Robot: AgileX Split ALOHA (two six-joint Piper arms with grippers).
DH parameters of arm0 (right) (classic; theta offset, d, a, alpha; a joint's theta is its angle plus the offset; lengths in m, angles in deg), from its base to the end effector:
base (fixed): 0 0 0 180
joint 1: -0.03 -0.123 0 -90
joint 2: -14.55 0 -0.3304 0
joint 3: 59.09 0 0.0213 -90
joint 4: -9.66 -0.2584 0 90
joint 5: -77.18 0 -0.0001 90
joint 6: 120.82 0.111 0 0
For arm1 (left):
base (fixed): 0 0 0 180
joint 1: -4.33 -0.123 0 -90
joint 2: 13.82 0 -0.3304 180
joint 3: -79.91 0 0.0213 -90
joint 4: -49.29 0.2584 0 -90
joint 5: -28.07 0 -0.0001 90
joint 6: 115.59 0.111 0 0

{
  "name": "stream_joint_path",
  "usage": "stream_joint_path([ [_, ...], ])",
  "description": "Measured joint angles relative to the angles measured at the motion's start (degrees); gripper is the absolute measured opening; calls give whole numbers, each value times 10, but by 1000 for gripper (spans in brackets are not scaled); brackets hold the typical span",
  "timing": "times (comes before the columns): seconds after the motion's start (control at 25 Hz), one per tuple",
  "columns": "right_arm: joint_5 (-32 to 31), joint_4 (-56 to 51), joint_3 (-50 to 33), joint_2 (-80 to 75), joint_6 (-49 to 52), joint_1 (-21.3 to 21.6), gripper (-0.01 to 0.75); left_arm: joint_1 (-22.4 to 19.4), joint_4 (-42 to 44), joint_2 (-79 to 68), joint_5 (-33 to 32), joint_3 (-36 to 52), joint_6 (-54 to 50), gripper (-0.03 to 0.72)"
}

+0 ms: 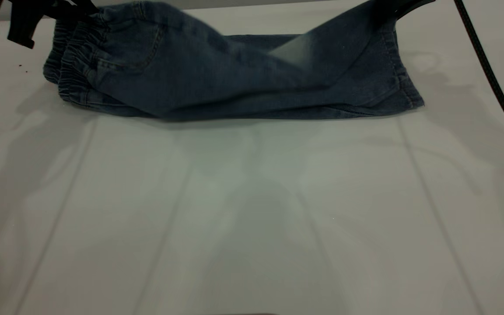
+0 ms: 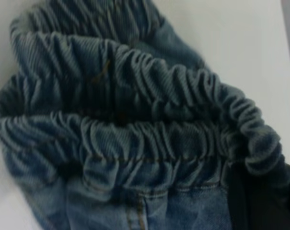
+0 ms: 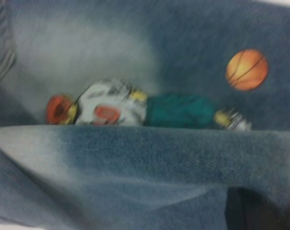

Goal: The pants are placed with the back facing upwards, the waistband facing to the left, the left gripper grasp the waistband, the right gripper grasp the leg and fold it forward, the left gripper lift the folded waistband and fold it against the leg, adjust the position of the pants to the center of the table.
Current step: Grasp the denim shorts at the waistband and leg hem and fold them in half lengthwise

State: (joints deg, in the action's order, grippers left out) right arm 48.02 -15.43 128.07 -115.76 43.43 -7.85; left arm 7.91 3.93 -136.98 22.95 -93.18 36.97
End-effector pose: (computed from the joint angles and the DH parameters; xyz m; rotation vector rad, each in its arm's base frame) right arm 0.4882 0.0908 0.1574 -0.1054 2.6236 0.3600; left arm 0.4709 -0.0366 0.1730 -1.3621 2.0367 -0.7085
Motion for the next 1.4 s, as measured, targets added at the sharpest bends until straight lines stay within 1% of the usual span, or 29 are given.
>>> stream_joint_path([
  [0.12,15,-21,7,-17,6,20,26,0,-23,-9,35,0,0,65],
  [0.24,21,-38,8,-30,11,42,26,0,-27,-18,61,0,0,65],
  [0.36,22,-45,9,-38,11,59,26,0,-28,-31,73,0,0,65],
  [0.52,23,-46,11,-46,10,63,30,1,-29,-52,77,0,0,65],
  [0.64,25,-53,12,-48,-1,63,52,1,-29,-59,83,0,0,65],
  [0.76,27,-67,12,-48,-3,63,119,1,-25,-59,103,-1,19,77],
  [0.88,28,-71,12,-48,-3,63,248,1,-3,-59,114,-2,57,117],
  [0.96,28,-73,12,-48,-4,63,332,1,25,-59,120,-2,78,167],
  [1.04,28,-73,12,-48,-5,63,433,1,59,-59,122,-2,94,240],
  [1.16,25,-73,12,-48,-12,62,523,1,123,-59,123,-8,117,349],
  [1.28,9,-74,14,-38,-45,58,561,1,198,-59,121,-28,155,435],
  [1.4,-23,-83,29,-27,-88,39,569,1,288,-59,99,-62,214,475],
])
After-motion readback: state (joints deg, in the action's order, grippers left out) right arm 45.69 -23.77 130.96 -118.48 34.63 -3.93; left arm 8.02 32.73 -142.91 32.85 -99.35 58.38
